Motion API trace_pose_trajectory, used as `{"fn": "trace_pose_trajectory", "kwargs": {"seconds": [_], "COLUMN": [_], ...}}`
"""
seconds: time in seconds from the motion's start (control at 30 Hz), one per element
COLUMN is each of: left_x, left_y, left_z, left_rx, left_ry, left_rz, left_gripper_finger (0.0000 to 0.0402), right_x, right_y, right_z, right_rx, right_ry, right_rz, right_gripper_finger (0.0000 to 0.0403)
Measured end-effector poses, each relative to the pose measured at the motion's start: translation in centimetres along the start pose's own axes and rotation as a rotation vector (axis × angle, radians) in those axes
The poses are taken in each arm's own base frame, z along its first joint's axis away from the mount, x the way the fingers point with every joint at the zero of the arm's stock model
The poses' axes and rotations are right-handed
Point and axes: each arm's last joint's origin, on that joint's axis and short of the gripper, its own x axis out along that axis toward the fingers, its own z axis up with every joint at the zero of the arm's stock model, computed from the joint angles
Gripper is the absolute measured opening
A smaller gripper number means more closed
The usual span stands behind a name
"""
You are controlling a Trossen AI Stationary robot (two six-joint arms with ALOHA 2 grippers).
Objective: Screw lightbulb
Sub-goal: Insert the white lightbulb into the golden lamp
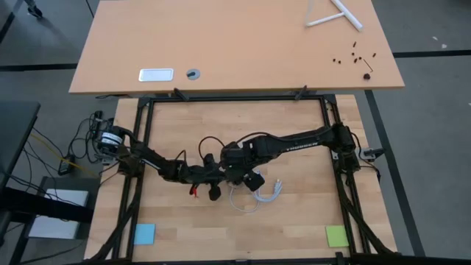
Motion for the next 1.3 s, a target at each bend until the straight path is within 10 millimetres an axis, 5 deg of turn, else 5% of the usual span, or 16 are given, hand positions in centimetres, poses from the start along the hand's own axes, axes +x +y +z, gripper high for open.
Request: {"fn": "trace_pose_trajectory", "kwargs": {"seconds": [0.23,0.63,1.3], "left_x": [0.0,0.0,0.0], "left_y": [0.0,0.0,0.0], "left_z": [0.0,0.0,-0.2], "left_rx": [-0.001,-0.003,-0.002], "left_ry": [0.000,0.004,0.013], "left_rz": [0.000,0.001,0.003], "left_gripper_finger": [0.0035,0.0035,0.0035], "right_x": [0.5,1.4,1.9], "right_y": [-0.2,-0.8,-2.9], "right_z": [-0.1,-0.5,-2.3], "right_rx": [-0.016,0.082,0.507], "right_ry": [0.011,0.038,-0.010], "right_rz": [0.008,0.001,0.135], "right_gripper_finger": [0.0363,0.0264,0.0269]}}
